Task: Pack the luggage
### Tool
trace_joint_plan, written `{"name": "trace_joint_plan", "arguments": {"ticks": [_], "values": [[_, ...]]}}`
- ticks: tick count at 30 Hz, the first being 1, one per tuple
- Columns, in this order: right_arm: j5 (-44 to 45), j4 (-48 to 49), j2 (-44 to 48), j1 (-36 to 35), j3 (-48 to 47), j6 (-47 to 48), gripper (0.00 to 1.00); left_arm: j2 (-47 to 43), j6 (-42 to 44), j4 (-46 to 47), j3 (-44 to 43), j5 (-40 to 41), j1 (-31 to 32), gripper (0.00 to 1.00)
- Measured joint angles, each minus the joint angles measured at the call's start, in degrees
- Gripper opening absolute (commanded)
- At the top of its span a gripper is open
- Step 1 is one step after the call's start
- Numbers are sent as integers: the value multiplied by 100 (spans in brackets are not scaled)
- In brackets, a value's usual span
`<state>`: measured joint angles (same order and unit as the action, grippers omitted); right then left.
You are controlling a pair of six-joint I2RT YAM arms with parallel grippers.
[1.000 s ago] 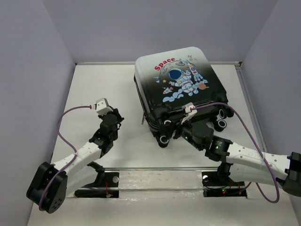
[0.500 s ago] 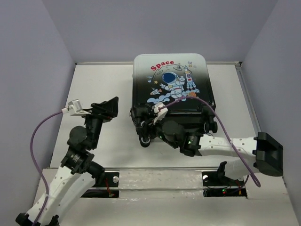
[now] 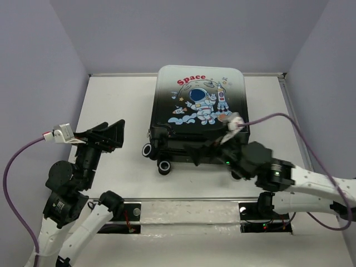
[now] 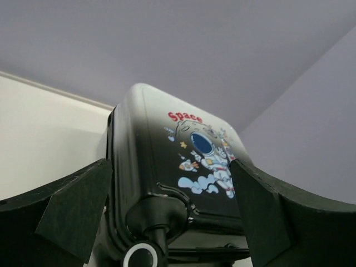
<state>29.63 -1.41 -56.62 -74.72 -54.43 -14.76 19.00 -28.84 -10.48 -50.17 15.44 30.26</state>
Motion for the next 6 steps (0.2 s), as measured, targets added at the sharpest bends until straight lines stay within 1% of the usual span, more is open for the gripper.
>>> {"name": "trace_joint_plan", "arguments": {"ticks": [1,2,3,6], "values": [[190,-11,697,0,72,42,100,-9,61,-114,0,-2,0,99],[278,-13,1047,0,120,59,100,-24,118,-236,0,2,0,99],[459,-11,1705,0,256,87,100,-76,179,-343,0,20,0,99],[898,74,2887,11,625,103,100,-400,334,-588,0,59,0,99]]}}
